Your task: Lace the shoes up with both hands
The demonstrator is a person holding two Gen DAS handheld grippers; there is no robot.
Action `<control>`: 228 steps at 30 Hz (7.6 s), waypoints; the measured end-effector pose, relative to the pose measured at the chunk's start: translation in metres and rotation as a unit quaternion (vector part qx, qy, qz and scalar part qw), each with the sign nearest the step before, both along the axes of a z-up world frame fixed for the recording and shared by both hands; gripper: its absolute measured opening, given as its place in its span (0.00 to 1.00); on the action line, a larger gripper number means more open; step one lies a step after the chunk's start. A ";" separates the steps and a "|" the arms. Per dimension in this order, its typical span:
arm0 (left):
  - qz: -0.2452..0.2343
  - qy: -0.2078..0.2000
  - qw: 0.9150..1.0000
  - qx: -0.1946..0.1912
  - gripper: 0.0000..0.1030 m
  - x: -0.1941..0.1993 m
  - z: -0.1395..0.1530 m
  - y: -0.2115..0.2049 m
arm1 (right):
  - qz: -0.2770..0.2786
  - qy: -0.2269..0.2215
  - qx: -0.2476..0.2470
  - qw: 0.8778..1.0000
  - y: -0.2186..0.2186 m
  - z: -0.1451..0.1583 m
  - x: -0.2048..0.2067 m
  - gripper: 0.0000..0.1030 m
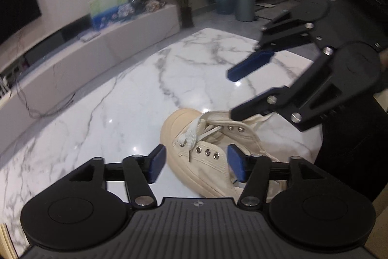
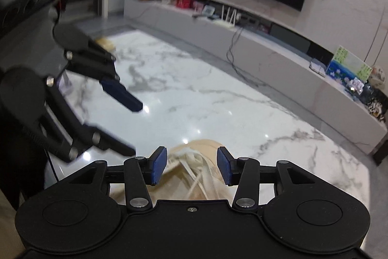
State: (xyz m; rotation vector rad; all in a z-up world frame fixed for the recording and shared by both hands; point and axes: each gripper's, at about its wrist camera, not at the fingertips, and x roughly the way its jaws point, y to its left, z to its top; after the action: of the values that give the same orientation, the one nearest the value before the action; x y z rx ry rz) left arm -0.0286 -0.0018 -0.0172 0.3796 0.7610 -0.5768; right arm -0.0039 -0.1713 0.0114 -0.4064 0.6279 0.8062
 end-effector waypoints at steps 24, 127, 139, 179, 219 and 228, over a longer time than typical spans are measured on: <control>-0.076 -0.078 0.992 0.068 0.74 -0.014 -0.014 -0.010 | 0.049 0.021 -0.057 0.997 0.002 -0.023 0.017 0.59; 0.040 0.097 0.994 -0.002 0.29 0.058 -0.039 0.012 | 0.293 0.086 -0.231 0.924 0.069 -0.044 0.059 0.02; 0.041 0.099 0.994 -0.003 0.29 0.055 -0.037 0.014 | 0.310 0.073 -0.203 0.926 0.081 -0.043 0.056 0.18; 0.023 0.104 0.994 -0.005 0.11 0.051 -0.038 -0.004 | 0.247 0.119 -0.229 0.934 0.082 -0.065 0.066 0.01; -0.075 0.083 0.992 0.065 0.13 0.049 -0.020 0.002 | 0.250 0.112 -0.190 0.943 0.083 -0.062 0.074 0.01; -0.132 0.077 0.983 0.103 0.13 0.061 -0.046 -0.012 | 0.242 0.115 -0.177 0.947 0.080 -0.063 0.076 0.01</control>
State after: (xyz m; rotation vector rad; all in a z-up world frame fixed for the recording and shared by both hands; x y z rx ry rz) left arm 0.0321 -0.0142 -0.0636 0.6388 0.9290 -0.7851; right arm 0.0717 -0.0908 -0.0516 -0.8249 0.9138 1.2257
